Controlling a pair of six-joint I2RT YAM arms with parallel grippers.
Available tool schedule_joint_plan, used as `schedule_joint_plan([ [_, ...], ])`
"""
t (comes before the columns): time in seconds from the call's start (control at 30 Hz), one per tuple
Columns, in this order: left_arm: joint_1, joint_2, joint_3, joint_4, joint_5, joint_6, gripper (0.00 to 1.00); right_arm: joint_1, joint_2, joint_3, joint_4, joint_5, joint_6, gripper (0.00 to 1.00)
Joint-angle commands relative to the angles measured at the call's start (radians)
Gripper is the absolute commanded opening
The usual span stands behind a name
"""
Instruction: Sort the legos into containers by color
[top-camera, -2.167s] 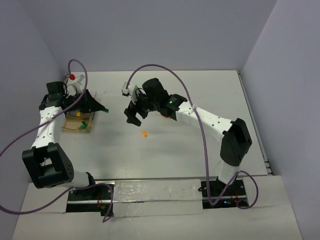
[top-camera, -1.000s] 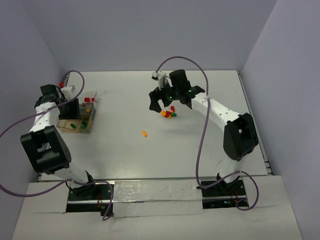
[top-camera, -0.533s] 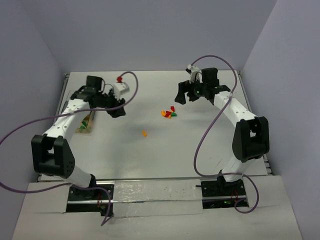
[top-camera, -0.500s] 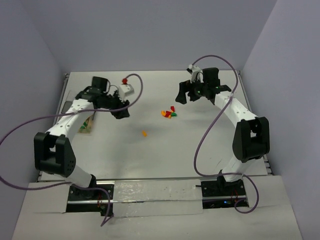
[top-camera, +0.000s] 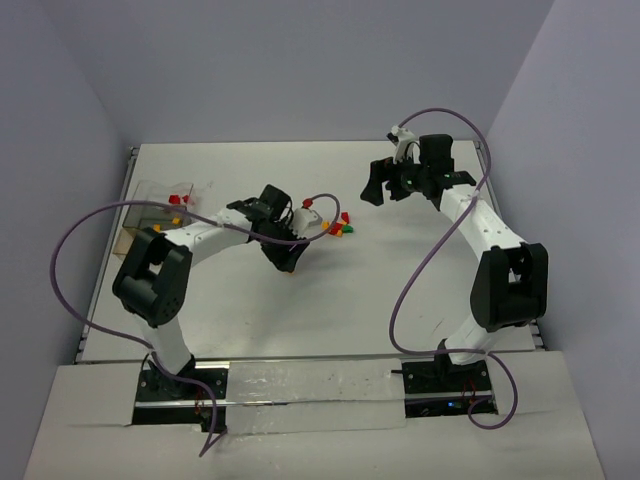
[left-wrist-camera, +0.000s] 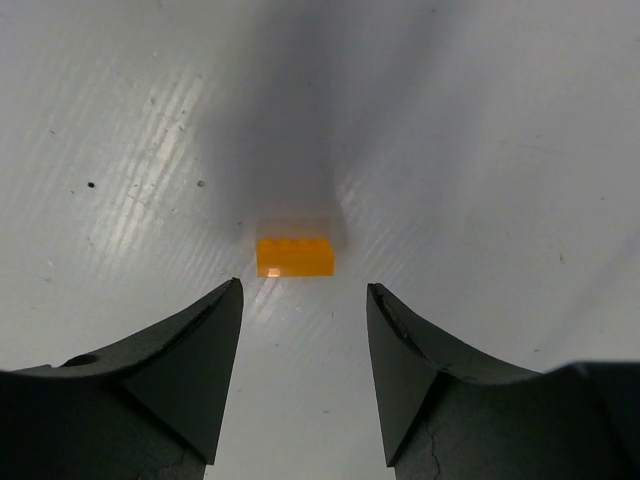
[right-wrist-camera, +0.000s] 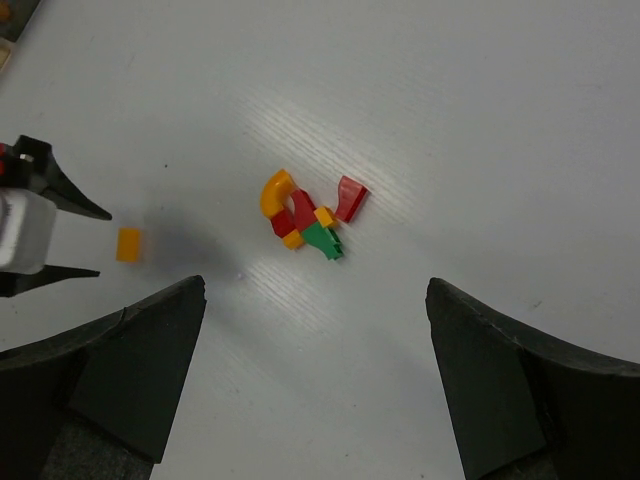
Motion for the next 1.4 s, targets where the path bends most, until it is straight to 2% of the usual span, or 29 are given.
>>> schedule_joint_plan([
  [0.0,-0.029,0.059,0.080,-0.028,-0.086,-0.077,0.61,-0.002,-0.030,0.003,0.003,-0.025,0.005,0.98],
  [0.17,-0.049,0.092,0.084,-0.020,-0.127,-0.089,0.61,-0.001,-0.036,-0.002,0.002,-0.023,-0.004,0.98],
  [0.53,-0.058,0.113,0.086,-0.008,-0.124,-0.050,0.59,-0.001,-0.032,0.002,-0.005,-0.025,-0.011,0.97],
  [0.9,-0.063,0.082,0.037,-0.004,-0.134,-0.043,0.34,-0.001,-0.013,0.021,-0.015,-0.025,-0.016,0.97],
  [1.0,-0.043,0.022,0.031,-0.017,-0.143,-0.046,0.24,0.000,-0.004,0.030,-0.017,-0.027,-0.018,0.97],
  [1.03,-0.041,0.021,0.031,-0.017,-0.142,-0.046,0.24,0.000,-0.004,0.030,-0.017,-0.027,-0.018,0.97],
  [1.2,0.221,-0.108,0.118,-0.116,-0.032,-0.072,0.13,0.021,0.009,0.042,-0.021,-0.004,-0.040,0.96],
  [1.37,0.496,-0.171,0.197,-0.130,-0.027,-0.067,0.10,0.055,0.024,0.041,-0.023,0.022,-0.066,0.96],
])
